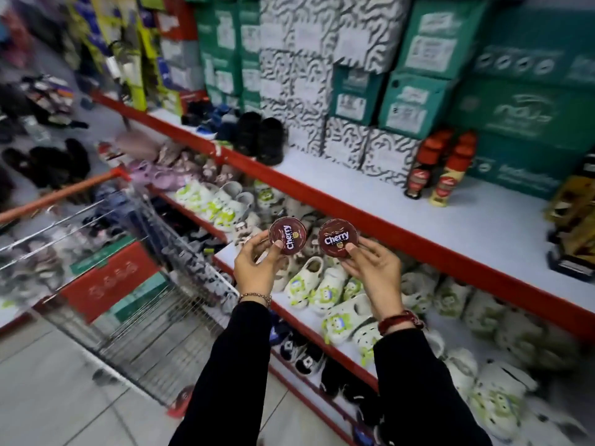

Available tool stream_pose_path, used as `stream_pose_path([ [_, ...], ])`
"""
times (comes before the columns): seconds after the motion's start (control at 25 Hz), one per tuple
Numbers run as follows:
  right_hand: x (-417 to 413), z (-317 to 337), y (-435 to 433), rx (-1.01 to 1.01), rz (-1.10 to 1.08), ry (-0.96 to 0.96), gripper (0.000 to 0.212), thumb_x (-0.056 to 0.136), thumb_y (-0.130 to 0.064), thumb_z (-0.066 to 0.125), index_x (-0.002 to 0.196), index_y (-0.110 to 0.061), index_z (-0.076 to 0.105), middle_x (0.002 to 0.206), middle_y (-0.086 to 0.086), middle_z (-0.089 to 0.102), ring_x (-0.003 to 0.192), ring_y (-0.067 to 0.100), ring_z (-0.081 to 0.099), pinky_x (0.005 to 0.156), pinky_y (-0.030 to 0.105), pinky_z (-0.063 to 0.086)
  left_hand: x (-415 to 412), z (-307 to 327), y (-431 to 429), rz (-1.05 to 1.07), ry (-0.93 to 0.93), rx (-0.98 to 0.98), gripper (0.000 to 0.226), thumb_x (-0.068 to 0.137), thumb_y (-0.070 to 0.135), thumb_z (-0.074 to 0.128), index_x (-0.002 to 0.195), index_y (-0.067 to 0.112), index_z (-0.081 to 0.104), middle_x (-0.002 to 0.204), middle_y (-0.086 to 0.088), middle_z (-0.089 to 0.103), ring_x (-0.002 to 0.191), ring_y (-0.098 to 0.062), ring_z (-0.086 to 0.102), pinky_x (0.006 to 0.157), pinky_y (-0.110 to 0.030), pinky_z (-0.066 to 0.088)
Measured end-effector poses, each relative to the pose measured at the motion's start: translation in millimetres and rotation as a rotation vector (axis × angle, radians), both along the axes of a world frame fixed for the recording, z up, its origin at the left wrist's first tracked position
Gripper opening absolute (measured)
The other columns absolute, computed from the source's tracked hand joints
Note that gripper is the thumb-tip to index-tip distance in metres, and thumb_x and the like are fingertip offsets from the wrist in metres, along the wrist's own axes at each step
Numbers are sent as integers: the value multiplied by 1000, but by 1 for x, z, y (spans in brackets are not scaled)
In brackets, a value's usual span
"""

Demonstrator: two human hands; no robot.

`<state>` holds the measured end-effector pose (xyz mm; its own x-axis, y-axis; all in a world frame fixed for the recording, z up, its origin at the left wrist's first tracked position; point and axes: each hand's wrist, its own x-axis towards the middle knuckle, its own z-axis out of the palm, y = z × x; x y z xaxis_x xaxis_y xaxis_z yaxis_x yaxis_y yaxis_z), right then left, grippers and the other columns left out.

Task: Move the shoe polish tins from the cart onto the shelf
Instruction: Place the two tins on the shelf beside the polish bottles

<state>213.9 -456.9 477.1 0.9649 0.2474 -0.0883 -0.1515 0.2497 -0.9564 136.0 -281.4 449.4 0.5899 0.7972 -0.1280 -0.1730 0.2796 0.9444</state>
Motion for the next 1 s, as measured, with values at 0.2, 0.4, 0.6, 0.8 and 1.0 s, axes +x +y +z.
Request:
stream_pose_path([
  [0.2, 29, 45, -79, 39, -197, -114, 37, 87, -3, 67, 123, 3, 59, 105, 22, 70, 69, 11, 75, 69, 22, 62, 52, 53, -57, -262, -82, 73, 32, 87, 0, 68, 119, 7, 63, 107, -9, 70, 78, -7, 72, 65, -19, 62],
  [0.4, 64, 70, -149, -41, -423, -185, 38, 87, -6, 69, 122, 3, 59, 102, 22, 70, 63, 8, 75, 64, 18, 60, 121, 95, -113, -466, -84, 167, 20, 86, 4, 72, 99, 18, 67, 97, -5, 69, 80, -25, 70, 65, -23, 60],
  [0.6, 104, 68, -187, -202, -551, -87, 31, 83, -2, 71, 112, 7, 61, 103, 25, 69, 67, 22, 69, 54, 17, 58, 188, 100, -153, -616, 114, 356, 22, 81, 9, 76, 102, 12, 71, 102, -16, 73, 81, -31, 71, 79, -40, 62],
  [0.8, 138, 47, -194, -417, -622, 51, 16, 79, -5, 76, 86, -2, 62, 95, 33, 72, 69, 34, 73, 60, 33, 63, 235, 83, -167, -673, 363, 511, 30, 70, 28, 83, 97, 17, 75, 98, -8, 78, 90, -27, 76, 88, -32, 58],
  [1.0, 150, 46, -195, -539, -607, 91, 25, 80, -11, 77, 88, 11, 69, 69, 23, 72, 62, 31, 74, 65, 40, 64, 255, 73, -172, -758, 470, 560, 23, 71, 30, 84, 77, 10, 73, 91, -17, 79, 84, -33, 78, 82, -43, 63],
])
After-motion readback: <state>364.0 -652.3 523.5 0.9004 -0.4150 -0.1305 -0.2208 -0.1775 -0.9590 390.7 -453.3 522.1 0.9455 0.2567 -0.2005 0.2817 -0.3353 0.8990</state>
